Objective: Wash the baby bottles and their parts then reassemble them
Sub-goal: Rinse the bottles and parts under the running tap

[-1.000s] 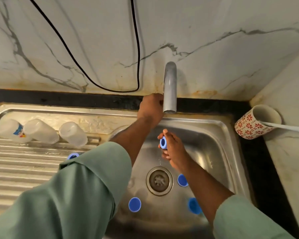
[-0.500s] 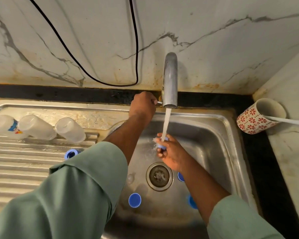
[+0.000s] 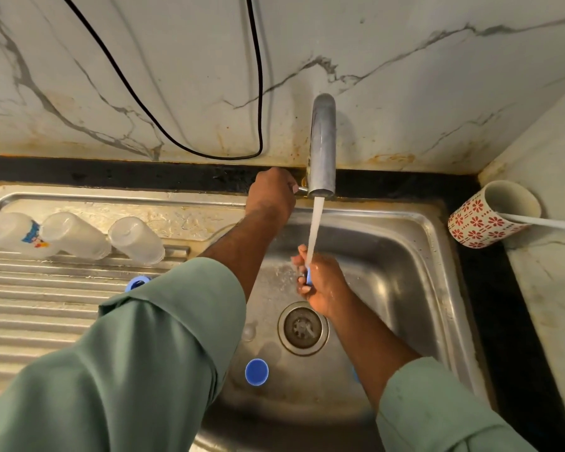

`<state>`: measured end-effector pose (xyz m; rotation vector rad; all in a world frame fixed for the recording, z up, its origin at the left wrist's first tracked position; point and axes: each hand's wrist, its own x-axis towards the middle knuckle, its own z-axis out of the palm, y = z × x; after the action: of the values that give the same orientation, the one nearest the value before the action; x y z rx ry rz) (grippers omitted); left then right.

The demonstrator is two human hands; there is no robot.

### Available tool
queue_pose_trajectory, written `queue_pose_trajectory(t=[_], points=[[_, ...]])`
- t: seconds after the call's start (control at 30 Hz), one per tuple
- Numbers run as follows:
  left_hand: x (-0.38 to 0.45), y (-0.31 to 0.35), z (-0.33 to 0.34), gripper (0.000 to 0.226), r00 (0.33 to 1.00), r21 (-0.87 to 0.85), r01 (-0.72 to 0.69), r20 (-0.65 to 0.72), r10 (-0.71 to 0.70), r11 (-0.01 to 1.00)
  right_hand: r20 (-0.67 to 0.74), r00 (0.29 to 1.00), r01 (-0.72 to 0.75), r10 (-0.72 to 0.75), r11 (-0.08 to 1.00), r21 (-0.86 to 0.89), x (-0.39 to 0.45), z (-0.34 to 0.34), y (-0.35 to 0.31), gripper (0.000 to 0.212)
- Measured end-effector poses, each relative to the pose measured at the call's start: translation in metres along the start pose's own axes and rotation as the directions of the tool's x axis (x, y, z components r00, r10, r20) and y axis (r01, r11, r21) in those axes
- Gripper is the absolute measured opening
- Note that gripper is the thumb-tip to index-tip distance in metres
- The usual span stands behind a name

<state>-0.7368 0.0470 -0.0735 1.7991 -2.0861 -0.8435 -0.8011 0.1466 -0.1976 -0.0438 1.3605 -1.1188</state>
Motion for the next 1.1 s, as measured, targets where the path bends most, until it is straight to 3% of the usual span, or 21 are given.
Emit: queue_pose_trajectory(t=[0.13,0.23,0.37,0.47,0.57,0.67,0.8,0.87,0.97,1.03,1.1], points=[[-0.001,0.002,-0.002,0.02,1.0,0.016,-0.023,0.005,0.023,1.0,0.07,0.997,0.022,-0.031,0.991,0.134,0.002,-0.004,0.002,0.005],[-0.003,0.003,-0.003,0.021,1.0,0.032,-0.023,0.006,0.023,0.999,0.131,0.988,0.092,-0.084,0.994,-0.056,0.0,-0.008,0.005,0.001],[-0.003,0.004,-0.003,0.02,1.0,0.029,-0.014,0.015,0.013,0.999,-0.037,0.997,0.055,-0.069,0.951,-0.305,-0.003,0.001,-0.003,0.038],[-0.002,0.003,-0.004,0.021,1.0,0.029,-0.016,0.026,0.015,0.999,-0.048,0.998,-0.046,0.04,0.988,-0.146,0.002,0.003,-0.004,0.045],[-0.001,0.002,-0.003,0.021,1.0,0.025,-0.018,0.021,0.017,1.0,0.138,0.988,-0.074,0.068,0.997,0.039,0.001,-0.005,-0.003,0.022],[0.0,0.0,-0.001,0.02,0.999,0.015,-0.027,0.02,0.026,1.0,0.179,0.982,0.077,-0.061,0.993,-0.085,0.0,-0.014,0.005,0.026],[0.001,-0.001,0.0,0.019,0.999,0.002,-0.032,0.007,0.032,0.999,-0.01,0.961,0.257,-0.276,0.909,-0.328,0.001,-0.013,0.012,0.015],[0.001,-0.002,0.0,0.019,0.999,0.002,-0.037,0.002,0.037,0.999,-0.026,0.971,0.215,-0.24,0.911,-0.353,0.003,-0.012,0.01,0.02],[0.001,-0.003,0.0,0.019,0.999,0.005,-0.041,-0.002,0.041,0.999,0.102,0.99,0.123,-0.093,0.929,-0.349,0.001,-0.016,0.007,0.02],[0.002,-0.004,0.001,0.02,0.999,0.011,-0.037,-0.003,0.037,0.999,0.175,0.977,0.181,-0.121,0.904,-0.388,0.002,-0.023,0.008,0.034],[0.002,-0.004,0.001,0.02,0.999,0.018,-0.033,0.005,0.033,0.999,0.155,0.963,0.268,-0.22,0.829,-0.491,0.005,-0.029,0.01,0.038]])
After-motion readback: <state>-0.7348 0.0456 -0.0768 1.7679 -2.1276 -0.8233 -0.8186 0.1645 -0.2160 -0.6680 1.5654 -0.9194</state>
